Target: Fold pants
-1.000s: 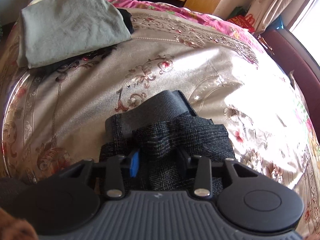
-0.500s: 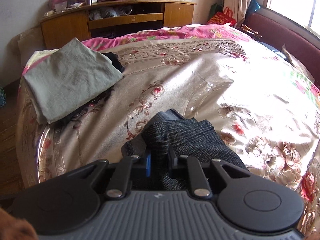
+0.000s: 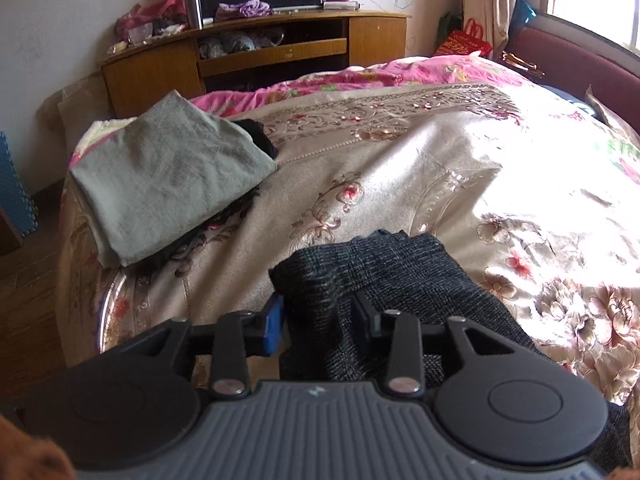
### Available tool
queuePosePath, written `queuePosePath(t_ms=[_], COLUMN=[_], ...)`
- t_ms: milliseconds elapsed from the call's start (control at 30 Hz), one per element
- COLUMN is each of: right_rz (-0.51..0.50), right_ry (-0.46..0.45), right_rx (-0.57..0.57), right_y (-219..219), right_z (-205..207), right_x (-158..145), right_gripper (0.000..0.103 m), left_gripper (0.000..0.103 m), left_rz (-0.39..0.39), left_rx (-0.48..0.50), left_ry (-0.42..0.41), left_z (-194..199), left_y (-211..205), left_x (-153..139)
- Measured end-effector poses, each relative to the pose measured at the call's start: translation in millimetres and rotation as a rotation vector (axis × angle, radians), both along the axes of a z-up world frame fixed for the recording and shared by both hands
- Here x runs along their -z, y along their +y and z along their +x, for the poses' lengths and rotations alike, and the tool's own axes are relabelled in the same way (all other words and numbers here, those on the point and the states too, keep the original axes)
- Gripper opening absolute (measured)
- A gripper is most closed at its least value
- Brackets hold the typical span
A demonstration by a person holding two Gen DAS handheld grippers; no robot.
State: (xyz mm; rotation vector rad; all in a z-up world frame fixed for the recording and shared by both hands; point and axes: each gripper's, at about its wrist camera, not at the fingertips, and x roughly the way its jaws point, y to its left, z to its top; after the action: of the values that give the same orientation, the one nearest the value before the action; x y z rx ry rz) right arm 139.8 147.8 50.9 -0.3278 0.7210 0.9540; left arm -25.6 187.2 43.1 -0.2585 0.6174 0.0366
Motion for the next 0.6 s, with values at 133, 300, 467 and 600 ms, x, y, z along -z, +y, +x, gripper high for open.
queuePosePath(t_ms=[133, 300, 467, 600], right_rz=[0.105, 0.139, 0.153, 0.189], right_ry=[-0.018, -0.026, 0.057, 0.121], right_rx=[0.055, 0.277, 0.637, 0.810], right_y=[-46.4, -137.8, -252.2, -316.4], right_z=[-9.0, -10.0, 2.1, 1.7], right_x=[-24.2, -26.8, 2.9, 32.4], right_gripper=[0.049, 0.058, 0.058, 0.059], left_gripper=[0.092, 0.094, 0.094, 0.094], left_rz=[0.128, 0.235, 0.300, 0.371], left_rx=[-0.010, 0.012, 0.102, 0.152], left_ry=[-0.032, -0.100, -0.113, -0.027], left_z=[-1.1, 29.5, 77.1, 107.0], left_y=[-2.8, -12.0, -41.6, -68.3], left_x=[-11.0, -18.3, 0.2, 20.3])
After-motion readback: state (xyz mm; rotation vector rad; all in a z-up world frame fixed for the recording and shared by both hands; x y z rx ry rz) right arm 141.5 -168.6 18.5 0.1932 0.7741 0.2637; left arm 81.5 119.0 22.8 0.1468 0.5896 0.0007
